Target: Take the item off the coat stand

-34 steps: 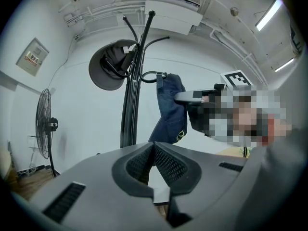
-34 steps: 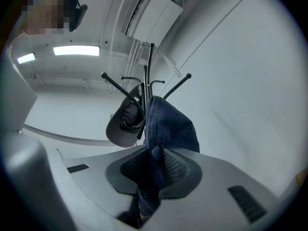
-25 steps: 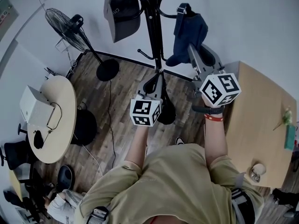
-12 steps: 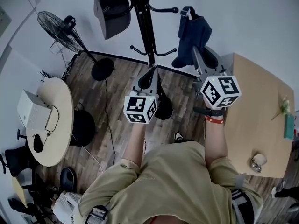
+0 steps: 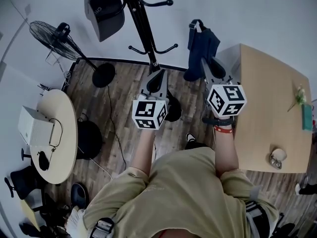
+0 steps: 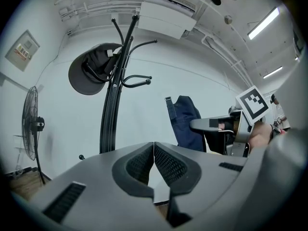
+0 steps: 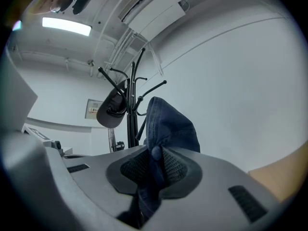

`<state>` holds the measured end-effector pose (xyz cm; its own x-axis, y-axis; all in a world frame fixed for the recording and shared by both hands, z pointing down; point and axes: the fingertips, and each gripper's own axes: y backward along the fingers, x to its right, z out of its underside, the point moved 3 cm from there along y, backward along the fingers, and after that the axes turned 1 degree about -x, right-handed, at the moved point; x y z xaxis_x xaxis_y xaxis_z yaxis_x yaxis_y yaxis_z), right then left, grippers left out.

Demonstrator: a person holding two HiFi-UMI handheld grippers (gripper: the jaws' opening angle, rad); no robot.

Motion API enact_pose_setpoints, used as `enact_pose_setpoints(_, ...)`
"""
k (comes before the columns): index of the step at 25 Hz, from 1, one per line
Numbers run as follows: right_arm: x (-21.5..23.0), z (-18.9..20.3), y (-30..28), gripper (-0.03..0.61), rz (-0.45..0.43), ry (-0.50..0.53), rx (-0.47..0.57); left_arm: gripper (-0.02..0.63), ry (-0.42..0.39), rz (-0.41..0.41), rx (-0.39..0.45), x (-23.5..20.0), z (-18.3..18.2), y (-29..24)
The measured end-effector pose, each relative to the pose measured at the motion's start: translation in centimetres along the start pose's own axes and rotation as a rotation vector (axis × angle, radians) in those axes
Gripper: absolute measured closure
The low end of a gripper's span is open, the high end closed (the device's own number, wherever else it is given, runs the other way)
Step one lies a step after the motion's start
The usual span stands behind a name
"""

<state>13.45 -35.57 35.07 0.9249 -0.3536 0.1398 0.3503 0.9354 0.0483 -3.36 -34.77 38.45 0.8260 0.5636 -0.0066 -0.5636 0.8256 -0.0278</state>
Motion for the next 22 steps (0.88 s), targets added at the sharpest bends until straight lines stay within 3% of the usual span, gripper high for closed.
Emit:
enact_pose_setpoints(10, 0.1, 5.0, 1.8, 0.506, 0.043, -0.020, -0.083, 0.591, -0.018, 0.001, -0.024, 0.3, 1.3, 0.0)
enact_pose_setpoints(22, -0.8, 8.0, 0.9, 0.505, 0.011, -0.012, -0.152, 0.591, 0.030, -0.013, -0.006, -0.1, 1.4, 0.2)
